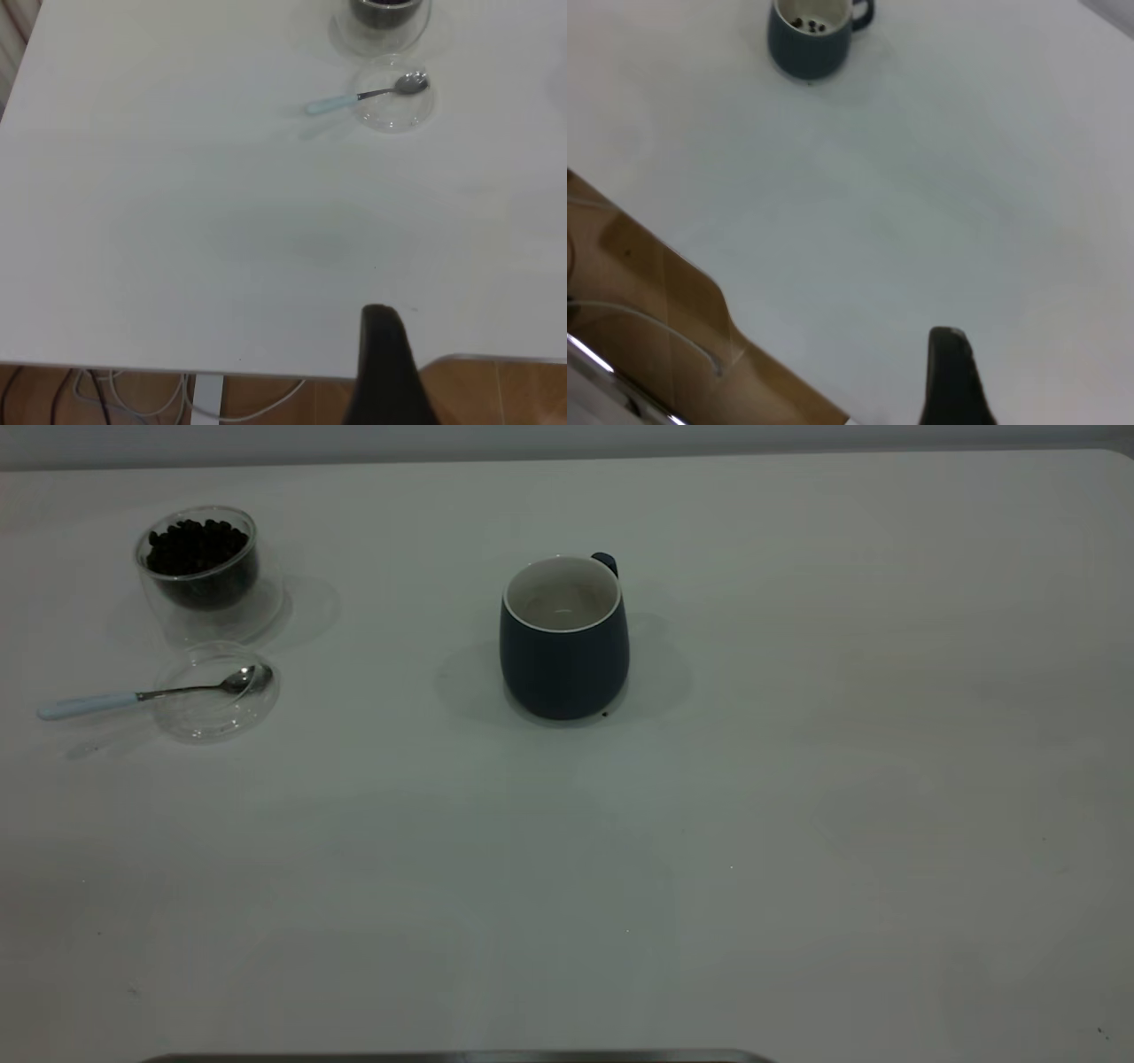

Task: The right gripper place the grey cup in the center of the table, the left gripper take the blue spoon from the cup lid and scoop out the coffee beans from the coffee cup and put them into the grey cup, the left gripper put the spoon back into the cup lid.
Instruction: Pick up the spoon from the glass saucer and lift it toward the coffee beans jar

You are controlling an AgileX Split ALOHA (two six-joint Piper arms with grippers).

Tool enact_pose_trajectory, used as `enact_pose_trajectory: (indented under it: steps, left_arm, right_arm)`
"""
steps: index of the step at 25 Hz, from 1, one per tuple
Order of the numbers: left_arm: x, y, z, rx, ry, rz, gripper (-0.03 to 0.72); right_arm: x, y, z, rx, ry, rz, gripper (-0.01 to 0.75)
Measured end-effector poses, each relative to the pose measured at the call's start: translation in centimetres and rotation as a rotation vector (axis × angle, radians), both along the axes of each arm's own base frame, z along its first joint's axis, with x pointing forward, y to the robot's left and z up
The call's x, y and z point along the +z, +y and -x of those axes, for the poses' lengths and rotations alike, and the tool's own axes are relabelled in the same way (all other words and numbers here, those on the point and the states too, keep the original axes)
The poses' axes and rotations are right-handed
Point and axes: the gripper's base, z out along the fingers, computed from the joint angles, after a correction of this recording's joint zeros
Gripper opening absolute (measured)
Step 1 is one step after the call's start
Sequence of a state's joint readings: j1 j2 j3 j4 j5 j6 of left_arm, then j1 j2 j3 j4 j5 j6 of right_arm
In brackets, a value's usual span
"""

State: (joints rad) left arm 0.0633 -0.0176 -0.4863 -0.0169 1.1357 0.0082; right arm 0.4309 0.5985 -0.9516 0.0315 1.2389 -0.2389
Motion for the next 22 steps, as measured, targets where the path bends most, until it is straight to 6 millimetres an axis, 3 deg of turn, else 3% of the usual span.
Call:
enact_pose_trajectory:
  steps: [6, 13, 16, 22]
  left_arm:
    - [0.0, 0.0, 0.0, 0.0, 0.0, 0.0, 0.572]
    - [0.0, 0.0, 0.0, 0.0, 0.0, 0.0, 0.572]
    - [0.0, 0.0, 0.0, 0.0, 0.0, 0.0, 0.572]
    - [0.0, 0.0, 0.0, 0.0, 0.001, 0.0, 0.572]
  right_arm:
    - [-5.5, -2.4, 3.8, -0.259, -0.014, -0.05, 0.46]
    - [-9.9, -2.7, 6.4, -0.427, -0.172, -0.136, 0.46]
    - [-11.0, -2.7, 6.9, -0.477, -0.202, -0.154, 0.46]
    - [-11.2, -2.8, 6.9, -0.508, -0.208, -0.152, 0.46]
